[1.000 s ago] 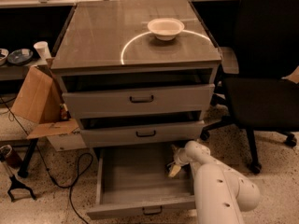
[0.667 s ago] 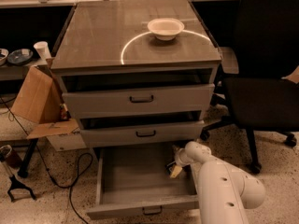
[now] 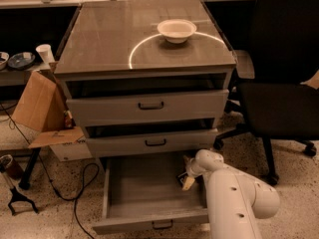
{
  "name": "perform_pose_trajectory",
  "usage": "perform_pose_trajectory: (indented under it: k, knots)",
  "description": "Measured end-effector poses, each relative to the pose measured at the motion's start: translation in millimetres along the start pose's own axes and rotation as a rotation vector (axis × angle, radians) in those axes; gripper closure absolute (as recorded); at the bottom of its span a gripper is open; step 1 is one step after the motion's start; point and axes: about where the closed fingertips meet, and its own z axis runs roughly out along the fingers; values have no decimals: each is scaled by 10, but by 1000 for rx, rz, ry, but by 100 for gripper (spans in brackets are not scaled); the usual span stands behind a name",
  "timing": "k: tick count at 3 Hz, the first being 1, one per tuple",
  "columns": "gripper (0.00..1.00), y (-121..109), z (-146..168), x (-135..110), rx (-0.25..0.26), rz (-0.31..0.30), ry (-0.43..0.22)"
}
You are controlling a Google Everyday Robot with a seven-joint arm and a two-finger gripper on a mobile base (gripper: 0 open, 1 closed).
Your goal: Pick rxbar blueberry from bottom drawer and place on counter
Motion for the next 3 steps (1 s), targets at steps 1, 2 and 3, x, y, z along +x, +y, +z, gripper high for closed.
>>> perform_pose_trajectory:
  k: [1, 2, 3]
  knots:
    - [0, 48, 15, 193, -13, 9, 22]
    - [0, 139, -4, 476, -30, 16, 48]
    - [0, 206, -15, 583, -42, 2, 46]
